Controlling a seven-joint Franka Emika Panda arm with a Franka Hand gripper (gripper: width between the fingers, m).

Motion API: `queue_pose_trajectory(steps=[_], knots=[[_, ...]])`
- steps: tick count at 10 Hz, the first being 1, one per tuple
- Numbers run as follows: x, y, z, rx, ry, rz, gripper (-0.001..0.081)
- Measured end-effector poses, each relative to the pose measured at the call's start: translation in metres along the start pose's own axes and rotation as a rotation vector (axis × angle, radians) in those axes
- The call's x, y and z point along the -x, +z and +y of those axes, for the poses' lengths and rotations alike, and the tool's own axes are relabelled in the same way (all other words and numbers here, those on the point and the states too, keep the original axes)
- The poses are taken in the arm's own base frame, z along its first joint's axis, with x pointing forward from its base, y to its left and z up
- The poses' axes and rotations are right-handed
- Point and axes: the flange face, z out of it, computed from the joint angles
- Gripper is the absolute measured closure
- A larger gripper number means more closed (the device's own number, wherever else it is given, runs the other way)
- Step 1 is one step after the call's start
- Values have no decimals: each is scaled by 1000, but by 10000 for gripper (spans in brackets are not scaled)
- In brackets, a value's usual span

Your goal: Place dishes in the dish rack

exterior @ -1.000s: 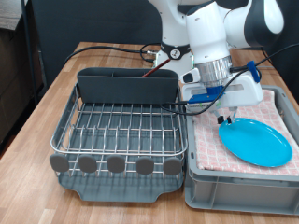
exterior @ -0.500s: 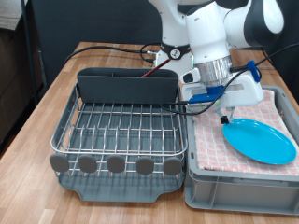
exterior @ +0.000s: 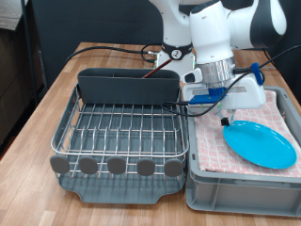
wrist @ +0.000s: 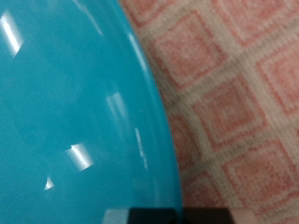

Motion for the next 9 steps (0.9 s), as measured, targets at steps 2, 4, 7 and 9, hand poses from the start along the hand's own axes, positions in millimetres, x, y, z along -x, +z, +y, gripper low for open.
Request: queue_pose_trajectory(steps=[2, 4, 7, 9], knots=[[-2, -6, -10, 23, 7, 37, 792], [-7, -17, -18, 46, 13, 59, 792], [-15, -43, -29, 80, 26, 96, 792], [-15, -65, -33, 120, 48, 130, 792]])
